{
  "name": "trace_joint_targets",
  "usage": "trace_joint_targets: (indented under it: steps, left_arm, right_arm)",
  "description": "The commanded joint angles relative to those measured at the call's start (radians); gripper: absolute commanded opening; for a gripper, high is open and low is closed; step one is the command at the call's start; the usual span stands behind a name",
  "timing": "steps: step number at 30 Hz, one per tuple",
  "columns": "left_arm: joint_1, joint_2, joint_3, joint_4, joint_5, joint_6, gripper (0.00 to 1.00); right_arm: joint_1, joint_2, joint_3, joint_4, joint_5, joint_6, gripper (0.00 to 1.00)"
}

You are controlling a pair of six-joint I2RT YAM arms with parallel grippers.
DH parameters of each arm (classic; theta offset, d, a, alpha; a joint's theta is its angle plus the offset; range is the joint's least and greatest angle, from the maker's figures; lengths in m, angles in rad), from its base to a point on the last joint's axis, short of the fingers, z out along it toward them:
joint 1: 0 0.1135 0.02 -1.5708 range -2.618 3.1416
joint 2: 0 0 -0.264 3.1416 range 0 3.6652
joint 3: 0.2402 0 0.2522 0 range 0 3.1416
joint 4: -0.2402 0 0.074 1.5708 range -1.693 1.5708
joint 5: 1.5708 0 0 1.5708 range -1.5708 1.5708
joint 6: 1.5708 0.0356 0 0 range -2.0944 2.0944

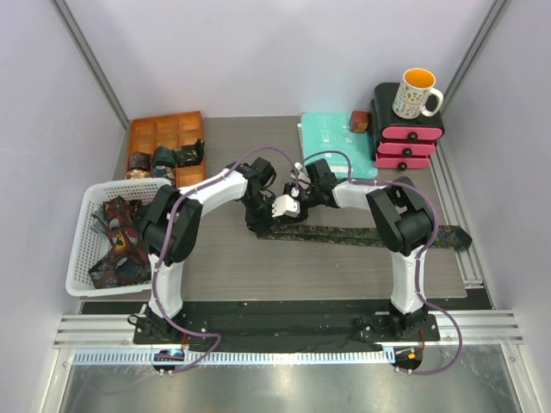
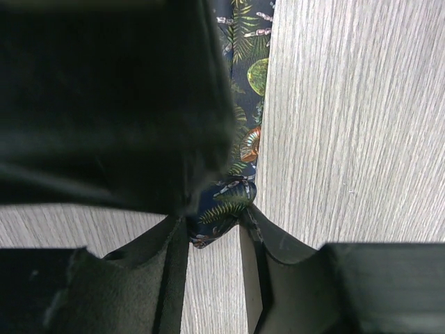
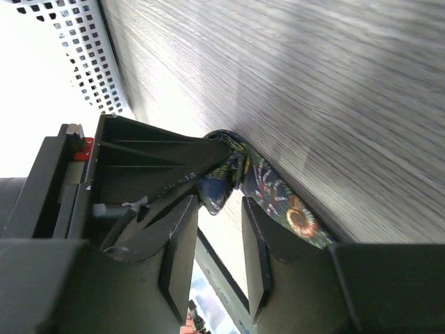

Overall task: Roll the ties
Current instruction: Roll the tie at the center of the board.

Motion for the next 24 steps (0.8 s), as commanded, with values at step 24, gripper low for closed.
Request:
trace_joint_targets:
  steps: [24]
  left_arm:
    - [0.005,0.076,-0.039,-0.003,-0.038,0.025,0.53]
  right_arm:
    - [0.028,0.016,-0.031,-0.017,0.081,-0.068,0.01]
